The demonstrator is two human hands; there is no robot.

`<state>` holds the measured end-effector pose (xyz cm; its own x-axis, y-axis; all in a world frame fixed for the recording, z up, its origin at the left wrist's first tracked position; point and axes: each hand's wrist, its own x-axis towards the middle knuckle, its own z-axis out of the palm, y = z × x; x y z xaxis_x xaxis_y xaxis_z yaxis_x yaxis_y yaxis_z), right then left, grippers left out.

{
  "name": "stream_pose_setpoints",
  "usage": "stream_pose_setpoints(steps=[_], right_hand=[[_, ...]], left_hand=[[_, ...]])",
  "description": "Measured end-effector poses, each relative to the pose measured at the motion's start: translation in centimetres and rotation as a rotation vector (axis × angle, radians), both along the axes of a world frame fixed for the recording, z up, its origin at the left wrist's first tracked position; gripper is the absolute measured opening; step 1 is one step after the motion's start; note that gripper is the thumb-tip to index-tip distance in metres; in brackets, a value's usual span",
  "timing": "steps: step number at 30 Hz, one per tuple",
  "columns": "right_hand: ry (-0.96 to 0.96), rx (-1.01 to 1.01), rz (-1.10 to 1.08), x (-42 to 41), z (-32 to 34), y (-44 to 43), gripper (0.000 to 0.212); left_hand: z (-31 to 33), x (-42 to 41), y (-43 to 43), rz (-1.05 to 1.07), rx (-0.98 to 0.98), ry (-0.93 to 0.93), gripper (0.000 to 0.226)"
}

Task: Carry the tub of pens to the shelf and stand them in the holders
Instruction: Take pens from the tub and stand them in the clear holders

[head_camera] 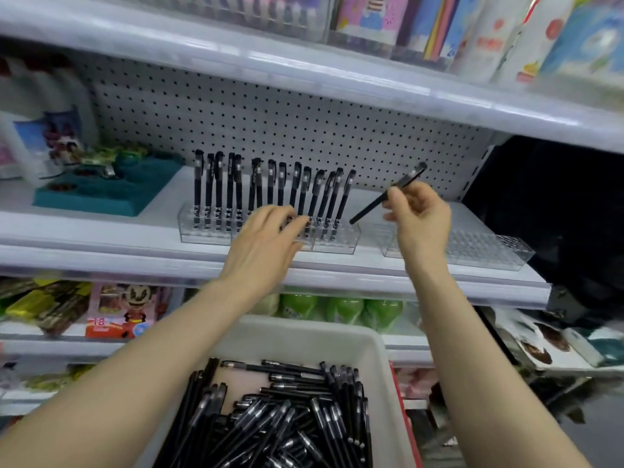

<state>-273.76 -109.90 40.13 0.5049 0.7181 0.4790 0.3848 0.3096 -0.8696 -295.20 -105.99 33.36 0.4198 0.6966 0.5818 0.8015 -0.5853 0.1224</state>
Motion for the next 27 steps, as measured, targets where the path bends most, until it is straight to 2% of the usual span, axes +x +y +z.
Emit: stream_pose_setpoints(steps=[6, 11, 14, 23, 27], right_hand=[[-0.183, -0.080, -0.031, 0.6, 1.3, 4.4, 0.012], [-0.335, -0.209, 0.032, 0.7, -0.1, 6.8, 0.004], [-0.406, -0.287, 0.052, 0.6, -1.8, 7.4, 0.012], [-0.423, -0.347, -0.005, 0.6, -2.7, 6.7, 0.019], [-0.398, -0.215, -0.069, -0.6, -3.0, 3.7, 0.025]], left_hand=[[-0.9, 0.2, 1.3, 0.084, -0.017, 0.119, 0.050], [-1.0, 0.2, 1.6, 0.096, 0.013, 0.124, 0.049], [-1.2, 0.2, 1.7, 0.092, 0.038, 0.128, 0.050], [-1.4, -0.3, 1.9, 0.030, 0.033, 0.119, 0.051], [-1.4, -1.5, -0.1, -0.031, 0.034, 0.036, 0.045]])
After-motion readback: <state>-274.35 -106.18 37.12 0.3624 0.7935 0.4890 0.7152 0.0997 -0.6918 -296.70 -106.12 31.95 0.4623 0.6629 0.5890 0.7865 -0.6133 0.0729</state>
